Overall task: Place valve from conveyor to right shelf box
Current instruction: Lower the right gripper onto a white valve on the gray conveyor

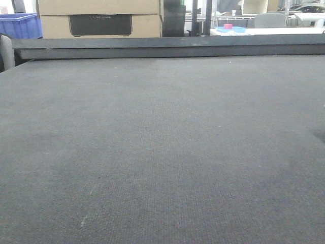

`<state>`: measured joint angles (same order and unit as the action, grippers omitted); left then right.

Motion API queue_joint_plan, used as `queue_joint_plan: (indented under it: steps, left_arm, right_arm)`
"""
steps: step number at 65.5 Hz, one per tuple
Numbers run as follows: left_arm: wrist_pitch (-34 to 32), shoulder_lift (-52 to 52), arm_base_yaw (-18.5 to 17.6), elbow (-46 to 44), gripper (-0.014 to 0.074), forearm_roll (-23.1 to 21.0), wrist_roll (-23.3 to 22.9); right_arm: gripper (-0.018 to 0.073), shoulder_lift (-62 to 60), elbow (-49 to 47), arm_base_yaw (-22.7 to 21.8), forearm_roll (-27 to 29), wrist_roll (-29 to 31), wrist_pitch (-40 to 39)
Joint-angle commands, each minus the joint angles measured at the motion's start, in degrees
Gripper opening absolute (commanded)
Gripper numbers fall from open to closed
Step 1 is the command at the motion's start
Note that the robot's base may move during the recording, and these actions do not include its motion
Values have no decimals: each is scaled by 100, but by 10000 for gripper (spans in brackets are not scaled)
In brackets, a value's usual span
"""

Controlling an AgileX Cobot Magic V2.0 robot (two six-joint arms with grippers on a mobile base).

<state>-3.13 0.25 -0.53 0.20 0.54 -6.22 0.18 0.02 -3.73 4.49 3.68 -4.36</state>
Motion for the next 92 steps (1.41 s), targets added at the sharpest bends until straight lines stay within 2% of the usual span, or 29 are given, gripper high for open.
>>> queue_joint_plan:
  steps: [1,66,71,80,92]
  left_arm:
    - [-96,-25,14,-20,-111,-14,-4]
    - [-69,-25,14,-20,-111,-1,-4]
    - [313,-25,14,-301,-111,-1,-4]
    - [1593,-14,14,-1300,-111,68,-4]
    - [3008,876,14,-2602,-111,237,-4]
  right_arm:
    - [-167,-18,-2,-25,-1,31,-124]
    - [-167,-18,-2,-25,-1,31,-180]
    - [-167,-18,-201,-25,-1,31,149]
    - [-167,159,-1053,-25,-1,31,1156]
    - [-167,1020,-2249,-25,-1,31,2351]
